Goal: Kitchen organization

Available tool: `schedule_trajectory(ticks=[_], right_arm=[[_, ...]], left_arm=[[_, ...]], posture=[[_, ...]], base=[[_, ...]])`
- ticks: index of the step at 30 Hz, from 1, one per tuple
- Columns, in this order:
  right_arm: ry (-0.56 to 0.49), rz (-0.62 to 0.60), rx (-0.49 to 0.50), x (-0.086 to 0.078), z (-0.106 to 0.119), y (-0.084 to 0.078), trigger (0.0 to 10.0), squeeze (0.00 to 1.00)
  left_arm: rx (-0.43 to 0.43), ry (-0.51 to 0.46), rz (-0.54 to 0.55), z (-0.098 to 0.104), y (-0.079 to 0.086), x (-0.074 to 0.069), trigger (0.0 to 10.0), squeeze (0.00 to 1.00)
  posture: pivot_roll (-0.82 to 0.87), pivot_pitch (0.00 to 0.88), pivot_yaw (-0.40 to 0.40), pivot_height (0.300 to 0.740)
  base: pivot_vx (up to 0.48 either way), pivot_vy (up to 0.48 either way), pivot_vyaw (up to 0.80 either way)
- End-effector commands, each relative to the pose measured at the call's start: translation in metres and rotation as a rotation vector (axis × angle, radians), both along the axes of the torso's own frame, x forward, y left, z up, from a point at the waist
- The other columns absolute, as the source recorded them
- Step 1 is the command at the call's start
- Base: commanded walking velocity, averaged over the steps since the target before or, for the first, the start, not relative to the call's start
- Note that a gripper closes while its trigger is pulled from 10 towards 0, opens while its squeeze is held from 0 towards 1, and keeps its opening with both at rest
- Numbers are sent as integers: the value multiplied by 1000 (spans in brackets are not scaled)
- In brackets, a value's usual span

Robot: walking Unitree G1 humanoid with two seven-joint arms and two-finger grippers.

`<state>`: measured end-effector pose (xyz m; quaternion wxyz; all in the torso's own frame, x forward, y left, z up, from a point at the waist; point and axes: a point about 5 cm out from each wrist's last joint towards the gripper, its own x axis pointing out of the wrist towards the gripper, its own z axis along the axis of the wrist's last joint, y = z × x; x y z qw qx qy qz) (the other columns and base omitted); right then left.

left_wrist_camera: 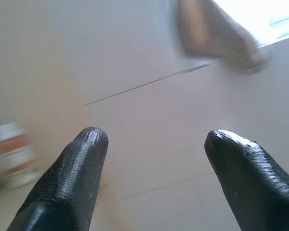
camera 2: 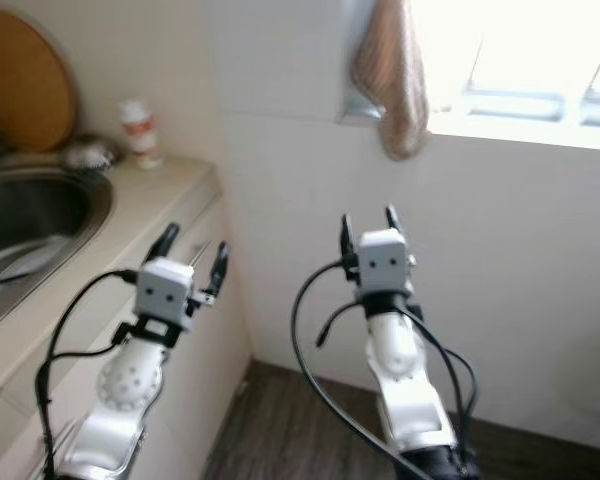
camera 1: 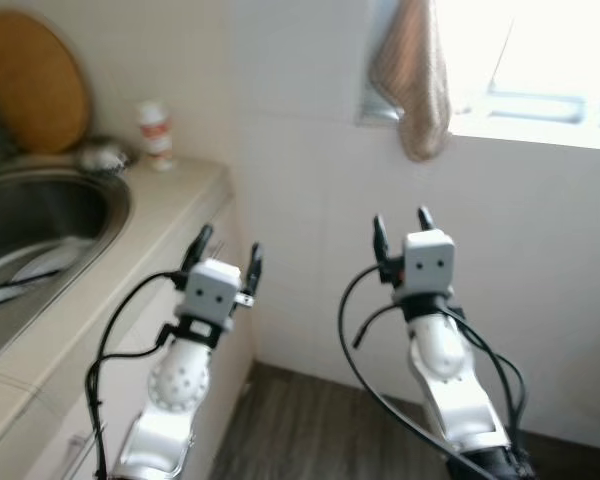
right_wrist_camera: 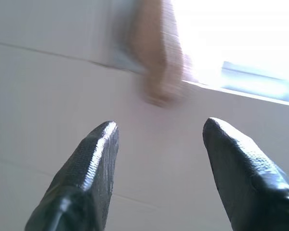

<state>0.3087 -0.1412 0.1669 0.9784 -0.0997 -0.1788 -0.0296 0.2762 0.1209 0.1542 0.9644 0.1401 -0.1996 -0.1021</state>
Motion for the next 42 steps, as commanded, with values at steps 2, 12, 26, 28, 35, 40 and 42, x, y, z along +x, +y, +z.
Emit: schedule_trajectory(ticks=[2, 12, 26, 28, 35, 40, 42], right_arm=[[73, -29, 14, 6, -8, 0, 10000, 0], [109, -49, 26, 9, -12, -1, 10000, 0], [125, -69, 12, 11, -14, -1, 10000, 0], [129, -71, 19, 12, -14, -2, 10000, 0], [169, -101, 64, 14, -19, -7, 10000, 0], [177, -115, 53, 15, -20, -9, 10000, 0], [178, -123, 44, 15, -20, -10, 10000, 0]], left_arm=[[19, 19, 21, -3, 6, 1, 10000, 0], [18, 28, 29, -6, 7, 2, 10000, 0], [0, 43, 28, -8, 8, 2, 10000, 0], [-1, 46, 29, -9, 9, 2, 10000, 0], [-19, 70, 46, -12, 11, 3, 10000, 0], [-31, 83, 63, -13, 14, 5, 10000, 0], [-30, 87, 69, -14, 15, 5, 10000, 0]], posture=[[-33, 0, 18, 740], [-33, 0, 15, 740], [-33, 0, 16, 740], [-33, 0, 16, 740], [-34, 0, 16, 740], [-34, 0, 17, 740], [-33, 0, 16, 740]], base=[[0, -480, 0], [0, -480, 0], [0, -270, -171], [0, 0, 0], [0, 0, -343], [173, 0, -800], [364, 0, -400]])
